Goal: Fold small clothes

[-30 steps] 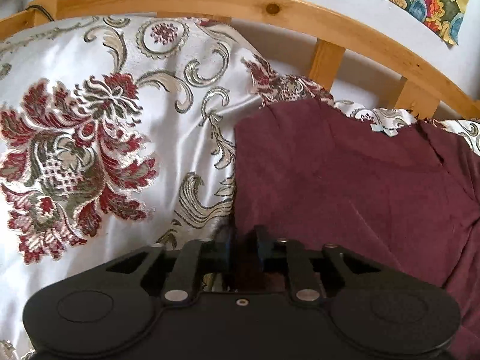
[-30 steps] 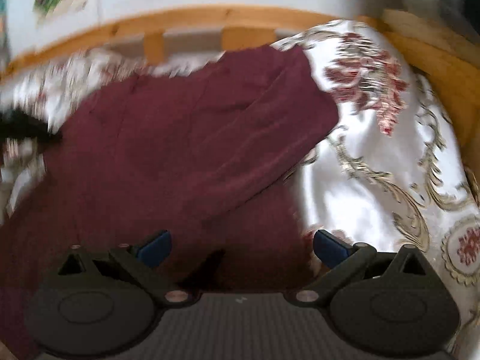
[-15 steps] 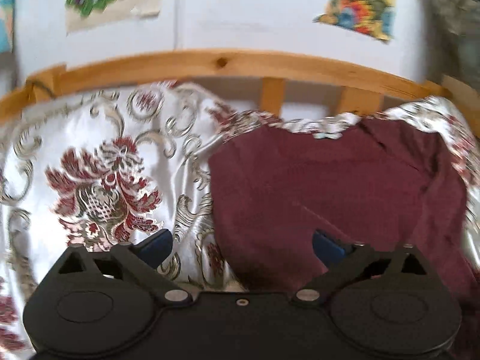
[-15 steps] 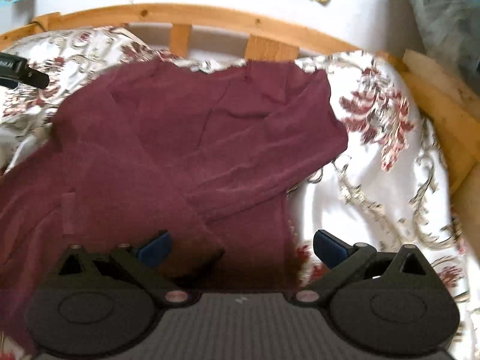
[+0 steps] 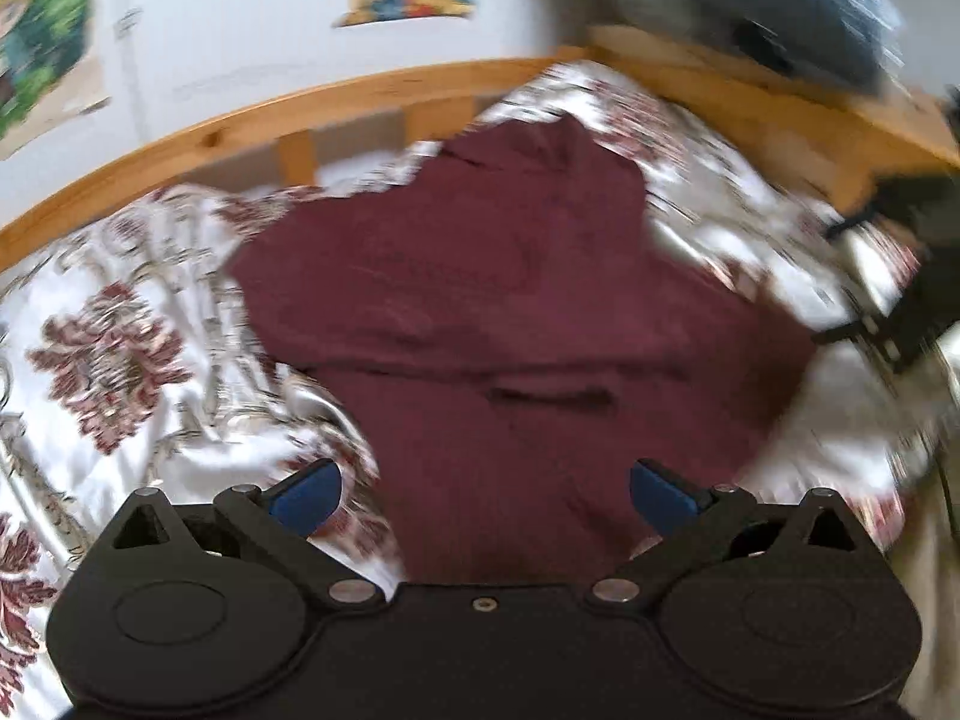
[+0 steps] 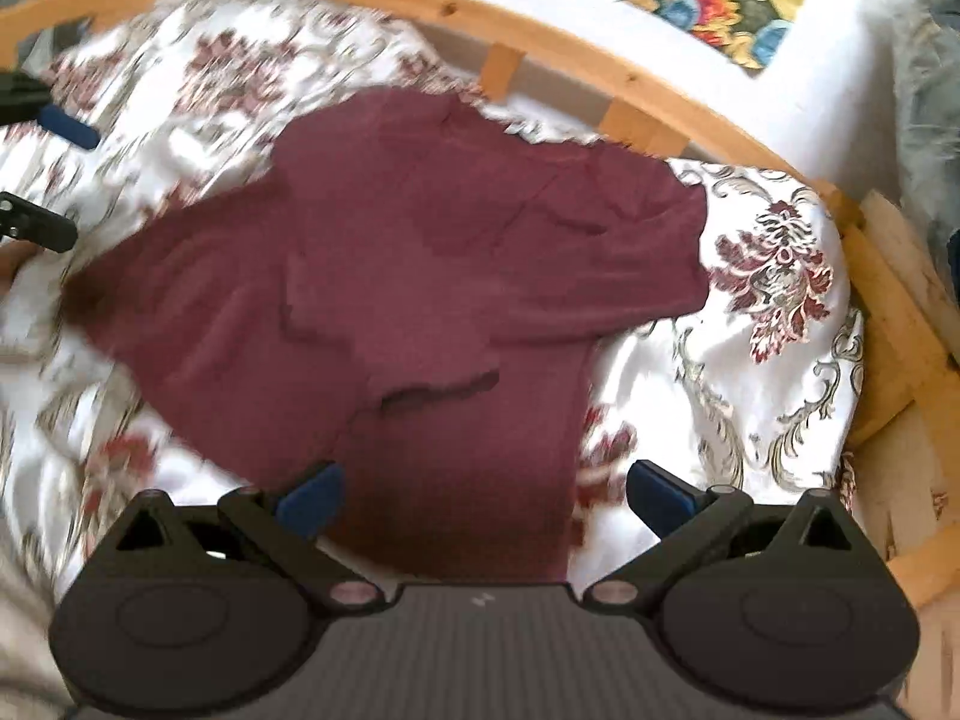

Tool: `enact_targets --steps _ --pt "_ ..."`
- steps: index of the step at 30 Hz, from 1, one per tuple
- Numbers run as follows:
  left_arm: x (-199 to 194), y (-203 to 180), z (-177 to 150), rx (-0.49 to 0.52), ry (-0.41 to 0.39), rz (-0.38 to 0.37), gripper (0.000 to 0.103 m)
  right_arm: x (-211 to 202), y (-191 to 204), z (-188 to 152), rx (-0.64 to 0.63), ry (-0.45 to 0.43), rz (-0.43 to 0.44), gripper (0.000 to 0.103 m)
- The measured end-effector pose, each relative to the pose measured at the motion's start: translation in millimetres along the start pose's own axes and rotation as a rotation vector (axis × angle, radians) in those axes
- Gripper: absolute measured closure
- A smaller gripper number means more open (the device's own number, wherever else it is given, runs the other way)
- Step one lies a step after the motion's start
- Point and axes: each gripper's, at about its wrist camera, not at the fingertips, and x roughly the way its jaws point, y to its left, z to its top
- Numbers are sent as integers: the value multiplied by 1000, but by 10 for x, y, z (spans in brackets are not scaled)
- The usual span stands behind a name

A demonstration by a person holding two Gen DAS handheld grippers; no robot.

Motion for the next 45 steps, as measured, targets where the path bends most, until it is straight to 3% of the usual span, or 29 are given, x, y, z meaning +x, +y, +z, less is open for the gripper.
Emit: enact_targets --steps 4,6,11,15,20,22,25,27,28,30,32,34,35,39,45 --pt "55 -233 -233 97 35 -21 1 -31 136 -183 -4 53 21 0" --pt "161 -338 -324 137 67 -8 1 -66 212 -209 -41 46 -39 0" --pt "451 -627 -488 282 111 85 3 -99 434 -246 -159 37 -143 0" --pt "577 -721 -527 345 99 167 7 -11 577 -308 -278 62 -193 0" --pt "597 -690 -578 456 90 306 16 329 600 -383 -387 193 -272 0" --pt "589 -632 -592 464 91 312 18 470 570 -408 -419 221 -291 0" --pt "575 -648 -593 477 84 315 29 616 483 -445 -435 211 -305 0" --pt "576 -688 -634 521 73 341 52 646 393 -447 -400 183 -288 0" --pt "579 -697 -654 539 73 349 59 637 369 -442 -385 172 -288 1" --pt "567 -680 -653 531 78 336 87 614 315 -433 -352 147 -278 11" --pt "537 -637 -620 492 78 304 96 616 247 -434 -319 118 -262 24" --pt "506 -599 -577 475 81 295 97 624 252 -421 -305 102 -256 58" --pt "476 -577 -548 473 78 293 98 645 251 -411 -301 111 -255 92" --pt "288 -486 -383 458 50 298 98 519 225 -364 -262 121 -231 96" --pt "-115 -399 -186 465 74 261 98 -172 301 -248 -209 50 -227 97"
